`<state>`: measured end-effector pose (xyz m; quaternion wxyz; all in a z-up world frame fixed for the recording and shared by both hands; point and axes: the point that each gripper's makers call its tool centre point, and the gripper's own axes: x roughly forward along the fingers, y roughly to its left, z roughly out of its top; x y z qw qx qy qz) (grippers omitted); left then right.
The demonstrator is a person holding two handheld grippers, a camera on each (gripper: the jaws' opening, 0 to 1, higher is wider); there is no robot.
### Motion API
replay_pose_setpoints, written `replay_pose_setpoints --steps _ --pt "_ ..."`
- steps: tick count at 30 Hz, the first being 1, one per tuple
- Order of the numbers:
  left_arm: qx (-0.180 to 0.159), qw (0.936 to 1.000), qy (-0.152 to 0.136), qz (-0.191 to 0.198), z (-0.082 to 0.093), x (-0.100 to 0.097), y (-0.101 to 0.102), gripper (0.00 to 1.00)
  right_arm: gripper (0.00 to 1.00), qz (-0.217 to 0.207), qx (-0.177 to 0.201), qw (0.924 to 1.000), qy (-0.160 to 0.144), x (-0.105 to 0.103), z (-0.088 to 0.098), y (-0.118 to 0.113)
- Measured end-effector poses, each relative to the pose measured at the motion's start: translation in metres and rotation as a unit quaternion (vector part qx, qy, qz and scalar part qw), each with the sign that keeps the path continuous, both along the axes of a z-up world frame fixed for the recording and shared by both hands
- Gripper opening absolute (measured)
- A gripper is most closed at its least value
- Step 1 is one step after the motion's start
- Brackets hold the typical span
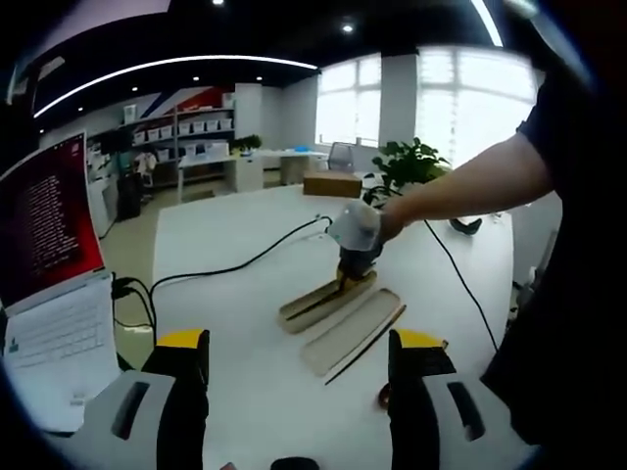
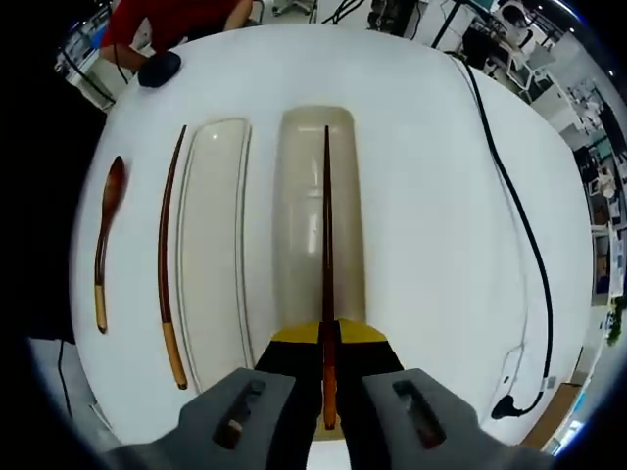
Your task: Arrange the utensils inside the cutlery case until each visible utensil rests in its matching compartment.
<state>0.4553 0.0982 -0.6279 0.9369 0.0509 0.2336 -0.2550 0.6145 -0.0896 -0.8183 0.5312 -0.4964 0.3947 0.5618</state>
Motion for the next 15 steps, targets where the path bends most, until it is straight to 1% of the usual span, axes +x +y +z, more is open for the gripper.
replay_pose_setpoints --steps 10,15 --pt "-0.003 0.9999 0.004 -0.013 0.0001 -0.0024 -0.0051 0.75 0.00 0.004 -0.001 1.0000 -0.001 -0.0008 -0.0004 0.0013" --pt "-0.004 0.9999 0.001 -0.011 0.0020 -0.0018 -0.0044 0.75 0.00 0.006 -0.001 1.0000 -0.001 -0.0004 -0.0008 0.0015"
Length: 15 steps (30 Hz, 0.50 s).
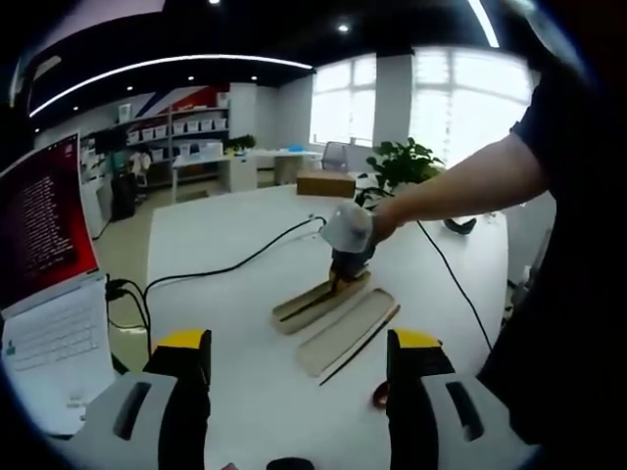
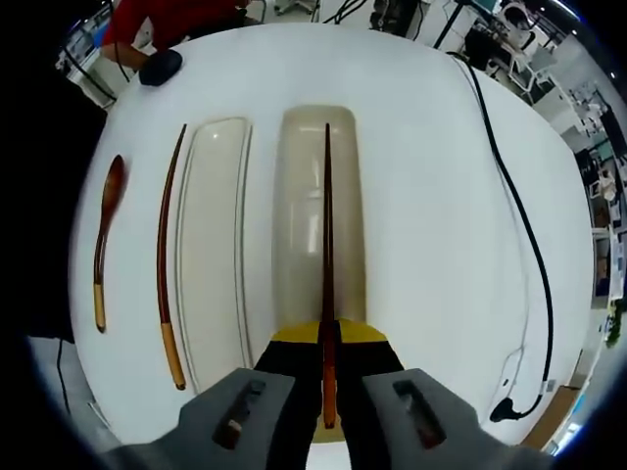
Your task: Arrange the utensils inside the cutlery case until each visible utensil rests in its matching compartment.
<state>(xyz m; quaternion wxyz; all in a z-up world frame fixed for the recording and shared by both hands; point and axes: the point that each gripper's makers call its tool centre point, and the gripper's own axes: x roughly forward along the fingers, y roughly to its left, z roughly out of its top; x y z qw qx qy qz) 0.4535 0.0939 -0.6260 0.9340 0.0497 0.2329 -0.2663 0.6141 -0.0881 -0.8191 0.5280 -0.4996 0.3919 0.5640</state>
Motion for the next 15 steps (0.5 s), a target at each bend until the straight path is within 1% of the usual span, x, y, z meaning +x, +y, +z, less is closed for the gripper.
replay_pose_setpoints --steps 4,6,8,9,12,15 --pt "0.001 1.0000 -0.001 -0.001 0.001 0.001 0.000 0.75 0.00 0.001 -0.001 1.0000 -0.001 0.000 0.000 0.000" --pt "0.002 1.0000 -0.002 -0.001 0.001 0.001 0.000 0.75 0.00 0.007 -0.002 0.9999 -0.007 0.001 0.000 -0.001" --pt "0.002 1.0000 -0.004 0.000 0.003 0.002 0.000 0.75 0.00 -0.003 0.000 1.0000 0.002 -0.002 0.000 0.000" --pt "0.001 1.0000 -0.005 0.000 0.003 0.002 0.000 0.75 0.00 -0.012 0.005 0.9999 0.002 -0.001 0.001 0.000" --pt "0.000 1.0000 -0.008 -0.002 0.005 0.002 0.000 0.75 0.00 -0.016 0.007 0.9998 -0.014 0.004 0.005 0.000" --pt "-0.007 0.9996 -0.028 -0.002 0.015 0.003 -0.002 0.75 0.00 -0.016 0.013 0.9995 -0.024 0.005 0.009 0.002"
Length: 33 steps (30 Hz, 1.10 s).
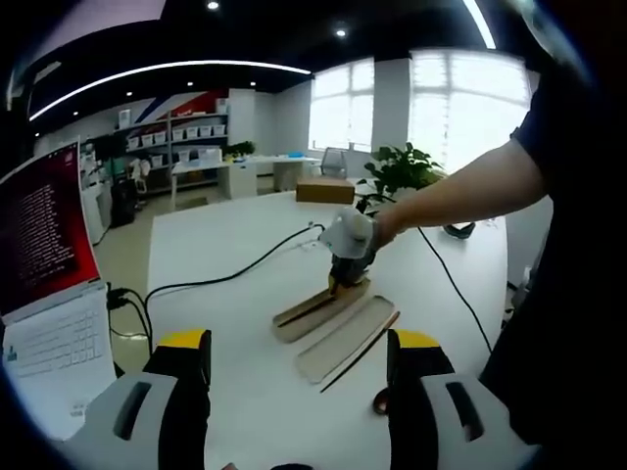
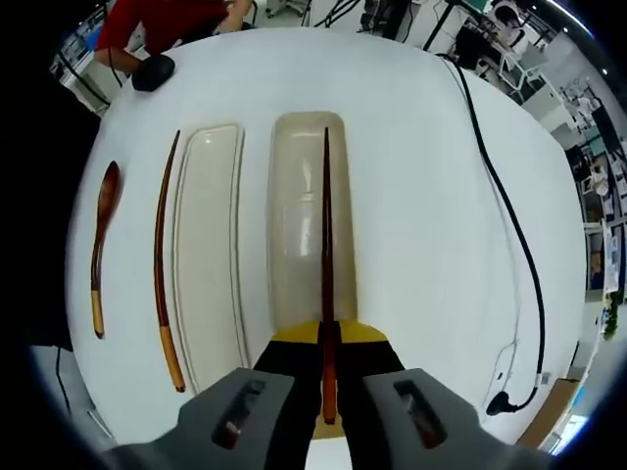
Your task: Arrange the utensils inside the cutlery case until each visible utensil rests in its matching compartment.
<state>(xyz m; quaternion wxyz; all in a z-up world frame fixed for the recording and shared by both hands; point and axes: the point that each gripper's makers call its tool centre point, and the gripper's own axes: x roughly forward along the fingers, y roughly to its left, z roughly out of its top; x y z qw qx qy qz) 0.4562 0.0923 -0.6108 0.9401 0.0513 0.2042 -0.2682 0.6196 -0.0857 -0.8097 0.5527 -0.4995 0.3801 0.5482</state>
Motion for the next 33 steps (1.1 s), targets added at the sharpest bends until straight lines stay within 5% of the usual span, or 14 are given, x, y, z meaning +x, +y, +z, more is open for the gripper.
replay_pose_setpoints --steps 16,25,33 --pt "0.017 0.9995 -0.020 -0.017 0.021 0.004 -0.003 0.74 0.11 -0.020 0.036 0.9986 -0.034 -0.011 0.033 0.000" --pt "0.019 0.9987 -0.032 -0.034 0.027 -0.005 -0.014 0.74 0.14 -0.035 0.035 0.9982 -0.034 -0.028 0.038 -0.017" --pt "0.019 0.9988 -0.039 -0.024 0.030 -0.009 -0.005 0.74 0.16 -0.041 0.048 0.9973 -0.039 -0.035 0.043 -0.017"
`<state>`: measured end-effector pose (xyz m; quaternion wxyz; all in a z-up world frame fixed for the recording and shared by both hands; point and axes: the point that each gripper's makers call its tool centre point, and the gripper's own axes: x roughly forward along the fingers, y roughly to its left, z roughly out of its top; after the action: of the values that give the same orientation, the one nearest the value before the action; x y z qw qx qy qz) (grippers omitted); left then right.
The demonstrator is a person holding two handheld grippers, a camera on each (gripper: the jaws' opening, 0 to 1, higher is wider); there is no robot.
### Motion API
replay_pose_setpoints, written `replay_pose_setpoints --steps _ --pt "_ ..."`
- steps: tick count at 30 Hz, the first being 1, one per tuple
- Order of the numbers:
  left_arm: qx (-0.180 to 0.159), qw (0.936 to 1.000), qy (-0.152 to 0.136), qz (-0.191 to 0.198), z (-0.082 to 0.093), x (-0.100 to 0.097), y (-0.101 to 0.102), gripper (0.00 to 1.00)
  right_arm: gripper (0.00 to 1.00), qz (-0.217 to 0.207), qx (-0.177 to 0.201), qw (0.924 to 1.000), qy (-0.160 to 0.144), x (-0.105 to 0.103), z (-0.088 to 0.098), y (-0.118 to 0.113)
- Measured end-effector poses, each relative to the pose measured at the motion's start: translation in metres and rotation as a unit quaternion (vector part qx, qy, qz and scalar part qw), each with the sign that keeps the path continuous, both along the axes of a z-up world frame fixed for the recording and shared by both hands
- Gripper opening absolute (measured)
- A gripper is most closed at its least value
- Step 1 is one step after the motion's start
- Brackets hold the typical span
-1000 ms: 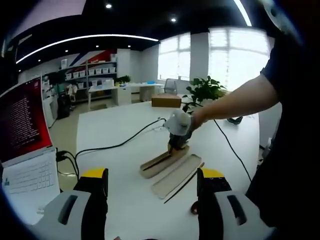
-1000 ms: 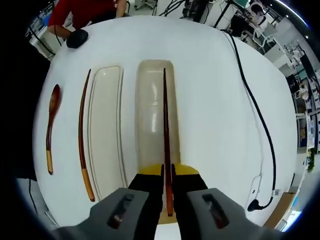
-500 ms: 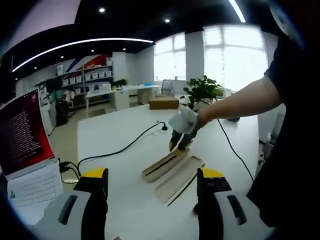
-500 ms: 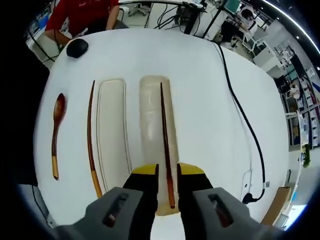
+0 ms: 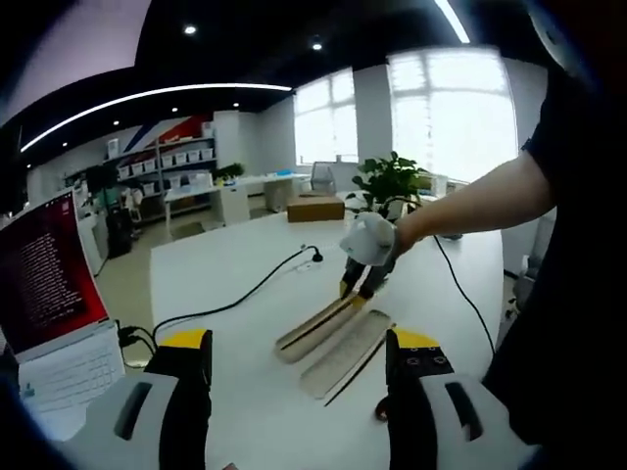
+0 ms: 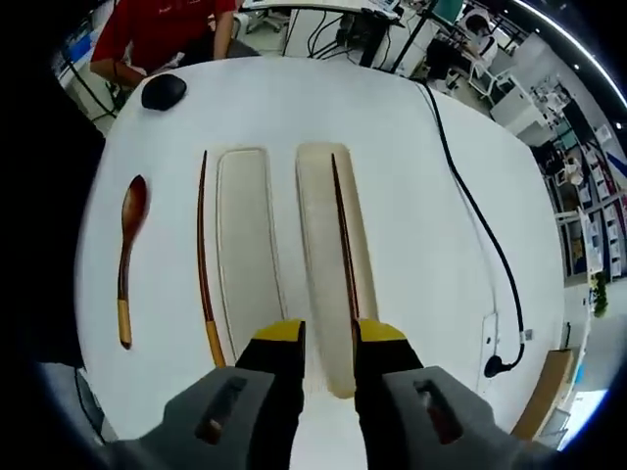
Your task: Arrange the utensils inside the cutlery case until each visible utensil rests in its matching compartment.
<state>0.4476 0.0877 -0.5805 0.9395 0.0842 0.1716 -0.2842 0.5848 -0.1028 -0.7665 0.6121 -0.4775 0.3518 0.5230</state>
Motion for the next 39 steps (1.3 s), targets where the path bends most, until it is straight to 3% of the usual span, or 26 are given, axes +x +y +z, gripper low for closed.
replay_pose_setpoints --steps 3,7,13,22,28,39 --pt "0.004 1.0000 0.000 -0.004 0.000 0.001 -0.002 0.74 0.17 -0.005 0.013 0.9999 0.006 -0.004 0.001 0.001" --pt "0.003 0.9996 -0.023 -0.017 0.016 0.004 -0.014 0.74 0.18 -0.013 0.024 0.9996 0.006 -0.009 0.004 -0.002" --pt "0.021 0.9990 -0.010 -0.038 0.007 -0.002 -0.026 0.74 0.21 -0.011 0.019 0.9997 0.005 -0.014 0.007 -0.013" --pt "0.019 0.9979 -0.028 -0.055 0.018 0.004 -0.046 0.74 0.23 -0.010 0.024 0.9996 -0.002 -0.017 0.013 -0.018" --pt "0.020 0.9982 -0.016 -0.055 0.012 0.002 -0.044 0.74 0.24 -0.011 0.030 0.9994 0.009 -0.024 0.012 -0.017" --pt "0.036 0.9964 -0.034 -0.069 0.025 0.008 -0.044 0.74 0.25 0.004 0.029 0.9996 0.003 -0.029 0.014 -0.010"
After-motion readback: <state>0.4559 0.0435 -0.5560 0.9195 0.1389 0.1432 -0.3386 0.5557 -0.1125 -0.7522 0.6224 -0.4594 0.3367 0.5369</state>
